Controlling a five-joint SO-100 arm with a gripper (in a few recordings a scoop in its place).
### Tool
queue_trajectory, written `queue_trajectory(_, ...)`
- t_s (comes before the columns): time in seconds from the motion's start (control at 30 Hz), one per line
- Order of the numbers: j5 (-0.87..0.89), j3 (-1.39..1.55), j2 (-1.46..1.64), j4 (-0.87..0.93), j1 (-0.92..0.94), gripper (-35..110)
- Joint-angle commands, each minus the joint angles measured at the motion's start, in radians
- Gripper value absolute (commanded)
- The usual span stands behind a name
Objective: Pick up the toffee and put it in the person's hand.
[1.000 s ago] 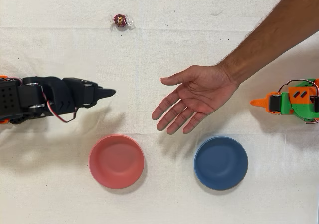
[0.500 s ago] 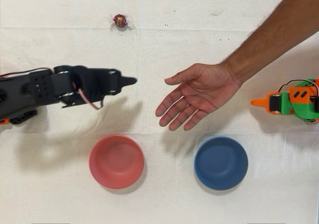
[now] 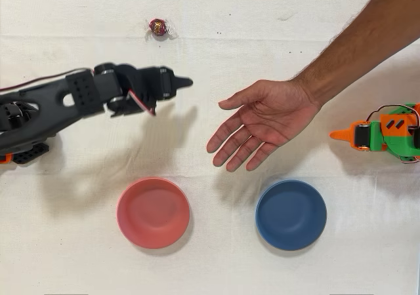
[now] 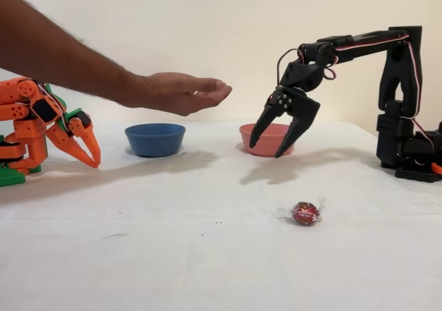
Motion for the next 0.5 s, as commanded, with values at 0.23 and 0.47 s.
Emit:
queue_trajectory(0.23,-0.054,-0.057,0.002,0.012,-0.141,29)
queue_trajectory(0.47,-0.003,-0.081,-0.041,0.011,-0.207,30)
